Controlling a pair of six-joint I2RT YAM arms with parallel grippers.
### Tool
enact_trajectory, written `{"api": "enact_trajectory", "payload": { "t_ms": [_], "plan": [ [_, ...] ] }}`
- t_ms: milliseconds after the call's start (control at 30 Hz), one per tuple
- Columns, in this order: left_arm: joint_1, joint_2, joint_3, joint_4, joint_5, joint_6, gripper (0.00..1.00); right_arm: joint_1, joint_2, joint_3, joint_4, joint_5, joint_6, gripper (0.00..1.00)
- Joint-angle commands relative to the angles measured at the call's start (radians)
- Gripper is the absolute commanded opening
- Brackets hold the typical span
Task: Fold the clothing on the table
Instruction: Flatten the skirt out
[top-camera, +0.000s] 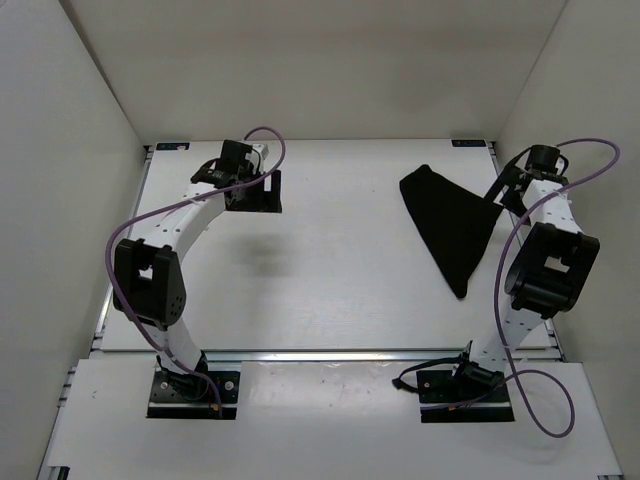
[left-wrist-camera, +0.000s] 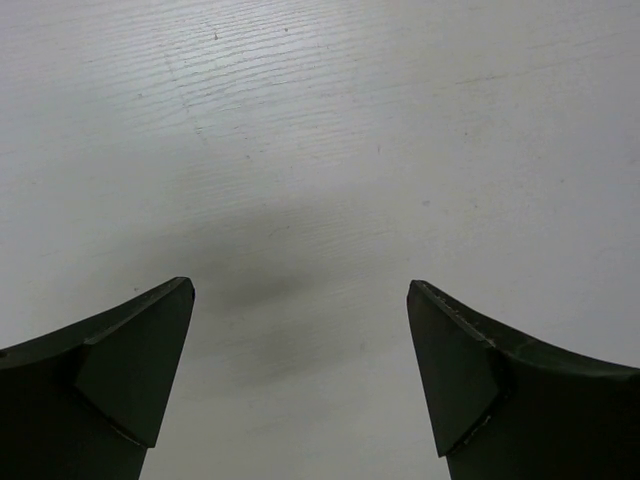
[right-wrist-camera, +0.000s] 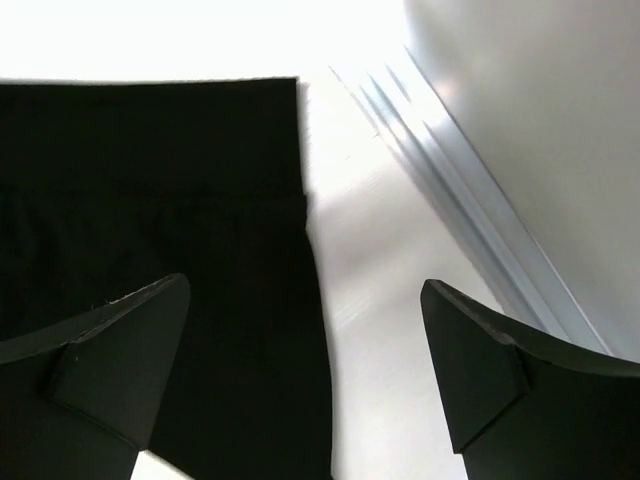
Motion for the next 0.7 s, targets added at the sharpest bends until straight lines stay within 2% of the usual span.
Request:
{"api": "enact_trajectory", "payload": {
  "t_ms": [0, 167, 433, 667],
  "plan": [
    [0.016, -0.056, 0.005, 0.014, 0.063, -0.017, 0.98, -0.024, 0.044, 0.024, 0.102, -0.013, 0.066, 0.97],
    [0.032, -0.067, -0.033, 0.032, 0.086, -0.042, 0.98, -0.033, 0.125, 0.068, 0.121, -0.019, 0.101, 0.91],
    [0.058, -0.038, -0.075, 0.073, 0.143, -0.097, 0.99, -0.004, 0.274, 0.165, 0.144, 0.030, 0.072, 0.88],
    [0.064, -0.012, -0.035, 0.070, 0.158, -0.115, 0.98, -0.009, 0.435, 0.396, 0.058, 0.035, 0.023, 0.81]
  ]
}}
